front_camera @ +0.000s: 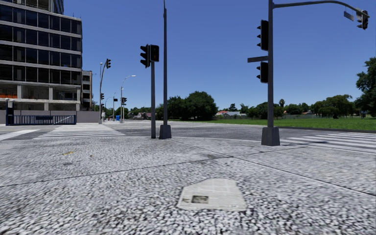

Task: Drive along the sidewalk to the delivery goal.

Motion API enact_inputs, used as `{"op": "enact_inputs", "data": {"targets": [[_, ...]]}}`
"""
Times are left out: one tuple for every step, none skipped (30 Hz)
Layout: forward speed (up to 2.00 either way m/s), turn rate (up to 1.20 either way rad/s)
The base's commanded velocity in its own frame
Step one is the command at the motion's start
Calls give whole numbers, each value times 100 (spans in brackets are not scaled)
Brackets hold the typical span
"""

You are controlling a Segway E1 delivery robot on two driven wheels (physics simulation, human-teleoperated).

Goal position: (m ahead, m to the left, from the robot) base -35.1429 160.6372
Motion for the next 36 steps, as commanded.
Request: {"op": "enact_inputs", "data": {"targets": [[0, 0], [0, 0], [0, 0], [0, 0], [0, 0], [0, 0], [0, 0], [0, 0], [0, 0], [0, 0], [0, 0], [0, 0], [0, 0], [0, 0], [0, 0], [0, 0], [0, 0], [0, 0], [0, 0], [0, 0], [0, 0], [0, 0], [0, 0], [0, 0], [0, 0], [0, 0], [0, 0], [0, 0], [0, 0], [0, 0], [39, 0], [39, 0], [200, 0], [200, 20], [200, 29], [200, 29]]}}
